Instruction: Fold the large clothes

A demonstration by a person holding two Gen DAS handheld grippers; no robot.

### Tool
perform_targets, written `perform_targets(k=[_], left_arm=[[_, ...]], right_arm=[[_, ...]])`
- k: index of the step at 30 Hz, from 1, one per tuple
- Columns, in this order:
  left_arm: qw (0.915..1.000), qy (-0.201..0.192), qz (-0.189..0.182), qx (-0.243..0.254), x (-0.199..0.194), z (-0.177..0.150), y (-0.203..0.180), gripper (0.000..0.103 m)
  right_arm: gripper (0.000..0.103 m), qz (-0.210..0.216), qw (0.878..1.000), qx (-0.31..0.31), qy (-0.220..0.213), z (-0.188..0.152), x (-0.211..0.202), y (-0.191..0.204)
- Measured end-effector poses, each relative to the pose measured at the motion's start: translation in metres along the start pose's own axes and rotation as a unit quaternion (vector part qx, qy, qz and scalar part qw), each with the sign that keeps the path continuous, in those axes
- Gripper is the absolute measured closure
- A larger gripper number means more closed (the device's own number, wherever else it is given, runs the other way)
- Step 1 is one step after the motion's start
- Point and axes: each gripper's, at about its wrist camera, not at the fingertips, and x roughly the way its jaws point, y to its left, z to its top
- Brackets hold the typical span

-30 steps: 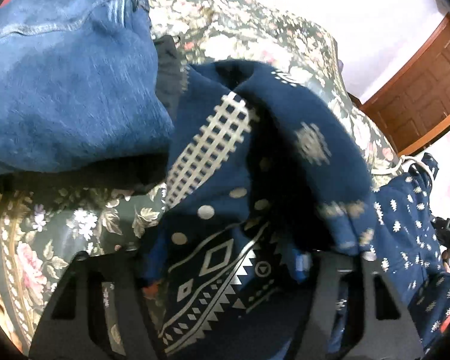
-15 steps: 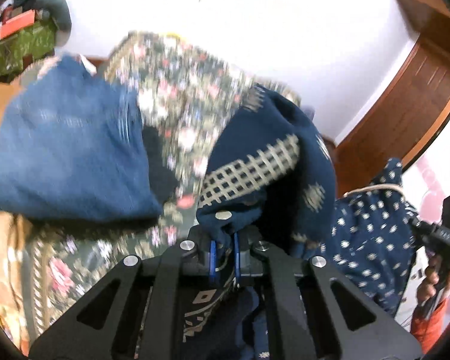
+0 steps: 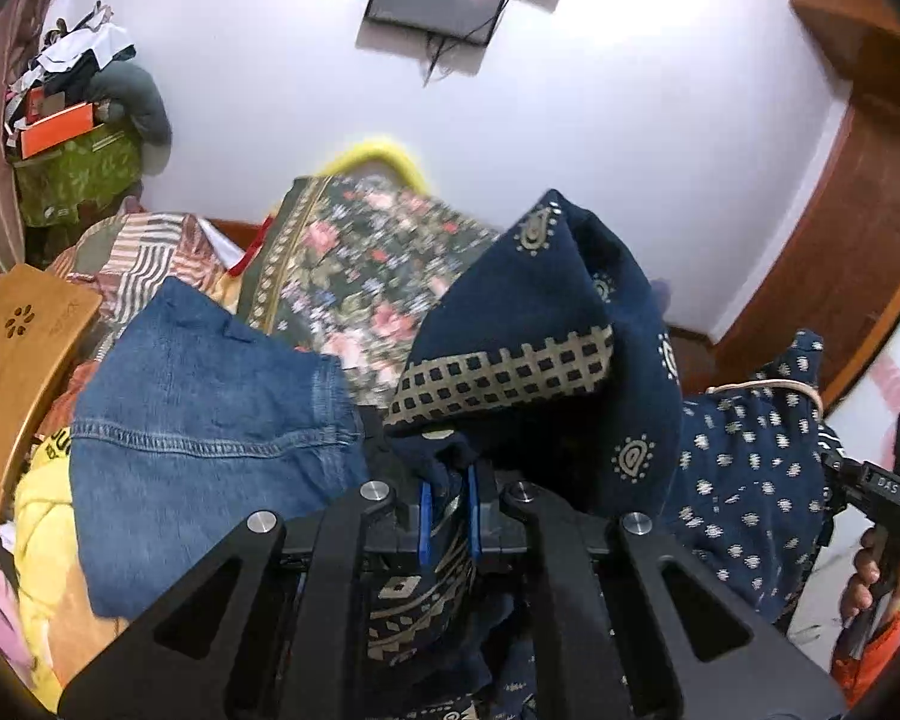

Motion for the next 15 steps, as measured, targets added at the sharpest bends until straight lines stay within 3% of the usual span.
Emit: perform_targets(k=[7, 11, 15], left_arm=[[0.9959, 0.08, 0.041, -0.002, 0.1, -0.019, 0.028, 0.094], [0.9913, 0.091, 0.087, 0.038, 0.128, -0.029, 0.024, 0.091], [0.9905, 0.095, 0.088, 0.046, 0.133, -0.032, 0.027, 0.09]], right_arm=[[0.089, -0.065, 0.996, 0.014, 0.063, -0.013, 0.074, -0.042], [0.088, -0.085, 0.993, 0.011, 0.08, -0.017, 0.09, -0.059], [0.085, -0.099, 0.992, -0.005, 0.081, -0.015, 0.086, -0.058]])
